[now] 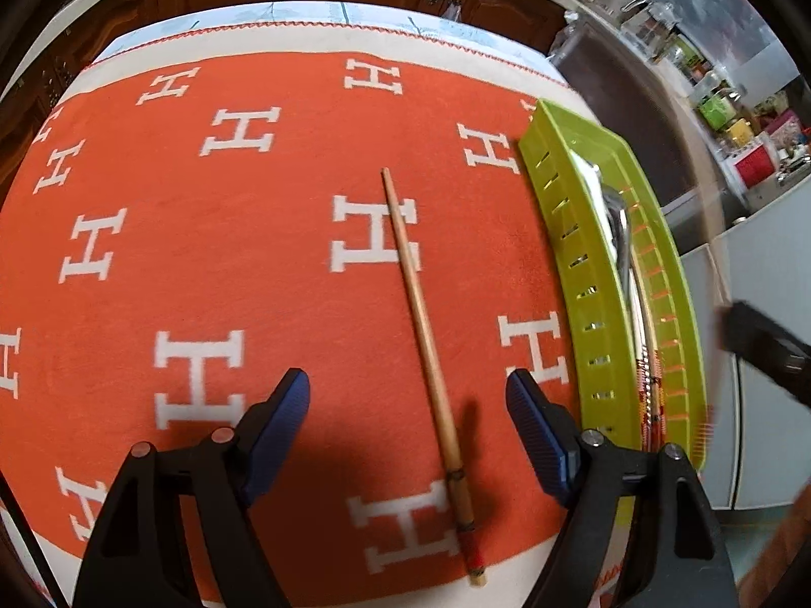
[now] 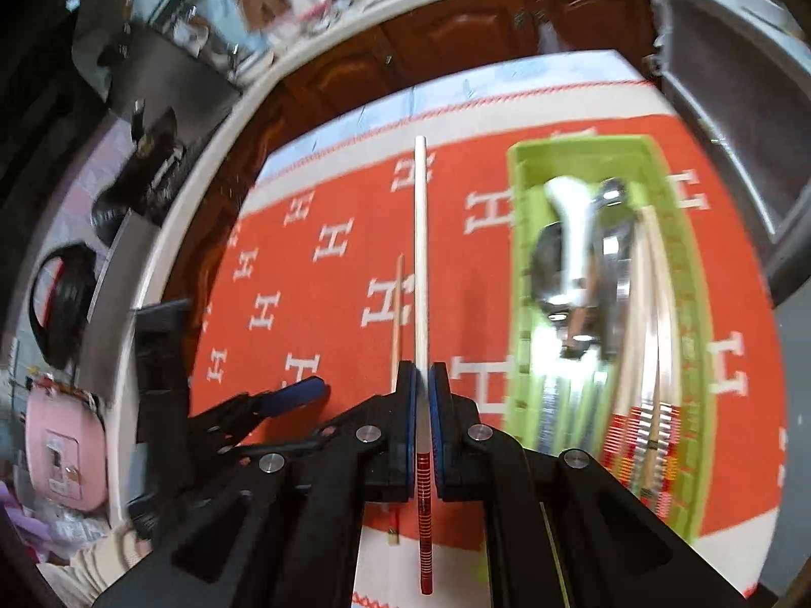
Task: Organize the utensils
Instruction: 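Carry the chopsticks into the green tray and open the right tool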
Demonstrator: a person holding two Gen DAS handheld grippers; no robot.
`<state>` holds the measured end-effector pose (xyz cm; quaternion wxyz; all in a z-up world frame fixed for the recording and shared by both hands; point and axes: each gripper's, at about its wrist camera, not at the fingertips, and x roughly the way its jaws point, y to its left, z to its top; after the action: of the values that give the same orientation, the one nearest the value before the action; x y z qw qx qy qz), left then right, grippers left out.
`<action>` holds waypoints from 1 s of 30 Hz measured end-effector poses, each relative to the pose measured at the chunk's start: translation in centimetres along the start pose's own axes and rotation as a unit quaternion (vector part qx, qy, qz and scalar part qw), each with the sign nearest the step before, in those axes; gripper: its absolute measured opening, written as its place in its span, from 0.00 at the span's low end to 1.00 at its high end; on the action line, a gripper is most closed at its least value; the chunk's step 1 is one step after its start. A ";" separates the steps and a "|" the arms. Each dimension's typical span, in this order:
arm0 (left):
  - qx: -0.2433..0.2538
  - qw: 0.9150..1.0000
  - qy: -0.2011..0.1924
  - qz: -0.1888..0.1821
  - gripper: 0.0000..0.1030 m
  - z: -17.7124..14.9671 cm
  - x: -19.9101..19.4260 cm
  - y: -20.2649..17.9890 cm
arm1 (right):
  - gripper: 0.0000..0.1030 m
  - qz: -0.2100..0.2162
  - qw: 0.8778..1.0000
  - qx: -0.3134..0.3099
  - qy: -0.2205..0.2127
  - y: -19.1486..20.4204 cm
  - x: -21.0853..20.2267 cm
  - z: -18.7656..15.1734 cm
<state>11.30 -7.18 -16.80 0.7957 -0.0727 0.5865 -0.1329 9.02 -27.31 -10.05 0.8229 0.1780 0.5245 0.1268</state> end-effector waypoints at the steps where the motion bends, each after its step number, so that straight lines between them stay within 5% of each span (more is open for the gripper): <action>1: 0.004 1.000 0.004 0.005 0.68 0.1 0.5 -0.5 | 0.04 -0.002 1.000 0.005 -0.006 -0.8 -0.9 0.0; 3: 0.015 0.999 0.004 0.031 0.64 0.2 1.0 -1.6 | 0.04 -0.010 0.999 0.022 -0.021 -2.6 -2.9 -0.2; 5: 0.029 0.999 -0.001 0.046 0.47 0.0 1.6 -3.0 | 0.04 -0.025 0.999 0.036 -0.031 -4.4 -4.5 -0.4; 6: 0.037 0.997 -0.007 0.060 0.35 -0.1 1.6 -3.5 | 0.04 -0.031 0.998 0.038 -0.034 -5.1 -4.8 -0.4; 7: 0.040 0.997 -0.009 0.064 0.07 -0.1 1.7 -3.8 | 0.04 -0.043 0.997 0.046 -0.036 -6.2 -5.4 -0.5; 18: 0.002 1.000 -0.019 -0.014 0.04 0.7 -2.1 -5.2 | 0.04 -0.061 0.996 0.070 -0.017 -11.9 -3.3 0.4; 24: 0.009 0.997 -0.027 -0.078 0.04 2.6 -4.9 -8.9 | 0.04 -0.082 0.995 0.061 0.000 -12.3 0.6 2.8; 30: 0.019 0.995 -0.021 -0.098 0.04 3.9 -4.4 -11.8 | 0.07 -0.094 0.993 0.058 0.031 -12.4 3.3 4.4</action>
<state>12.35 -17.33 -8.37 0.7920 -0.1177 0.5574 -0.2197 14.69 -37.89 -16.33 0.8025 0.1715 0.5710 0.0238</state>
